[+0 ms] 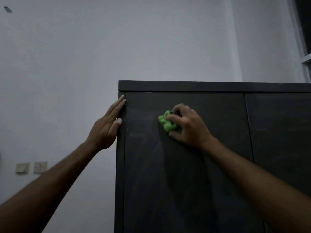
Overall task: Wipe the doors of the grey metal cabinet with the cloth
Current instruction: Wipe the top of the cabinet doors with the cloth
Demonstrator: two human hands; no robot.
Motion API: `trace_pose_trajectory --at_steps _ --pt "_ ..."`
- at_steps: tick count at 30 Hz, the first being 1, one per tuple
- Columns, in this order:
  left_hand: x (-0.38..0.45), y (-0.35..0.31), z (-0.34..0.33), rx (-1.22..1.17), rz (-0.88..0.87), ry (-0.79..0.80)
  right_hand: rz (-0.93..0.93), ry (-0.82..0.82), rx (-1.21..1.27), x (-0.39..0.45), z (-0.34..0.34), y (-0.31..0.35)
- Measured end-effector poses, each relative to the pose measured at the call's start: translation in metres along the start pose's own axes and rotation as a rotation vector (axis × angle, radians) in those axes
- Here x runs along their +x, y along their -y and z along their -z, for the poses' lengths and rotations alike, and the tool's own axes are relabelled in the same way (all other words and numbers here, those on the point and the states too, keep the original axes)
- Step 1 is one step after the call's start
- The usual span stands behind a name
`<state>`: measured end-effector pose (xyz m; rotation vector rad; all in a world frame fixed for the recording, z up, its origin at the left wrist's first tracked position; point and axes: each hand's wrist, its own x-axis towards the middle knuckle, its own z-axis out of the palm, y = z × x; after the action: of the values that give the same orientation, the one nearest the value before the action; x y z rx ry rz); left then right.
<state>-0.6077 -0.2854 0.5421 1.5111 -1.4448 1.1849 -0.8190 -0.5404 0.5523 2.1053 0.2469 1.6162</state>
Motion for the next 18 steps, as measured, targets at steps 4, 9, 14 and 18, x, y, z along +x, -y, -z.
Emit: trace_pose_trajectory --at_steps 4,9,14,18 --pt "0.0 -0.001 0.0 -0.091 0.04 -0.027 -0.347 -0.165 0.055 0.038 -0.013 0.022" --pt "0.001 0.002 -0.001 -0.134 0.032 -0.046 0.223 0.139 0.031 0.016 -0.02 0.047" --pt "-0.001 0.001 -0.004 -0.192 0.052 -0.029 -0.237 -0.12 0.071 0.072 -0.025 0.045" --pt "0.0 -0.003 -0.004 -0.285 0.056 -0.075 0.006 -0.021 0.061 0.064 -0.044 0.087"
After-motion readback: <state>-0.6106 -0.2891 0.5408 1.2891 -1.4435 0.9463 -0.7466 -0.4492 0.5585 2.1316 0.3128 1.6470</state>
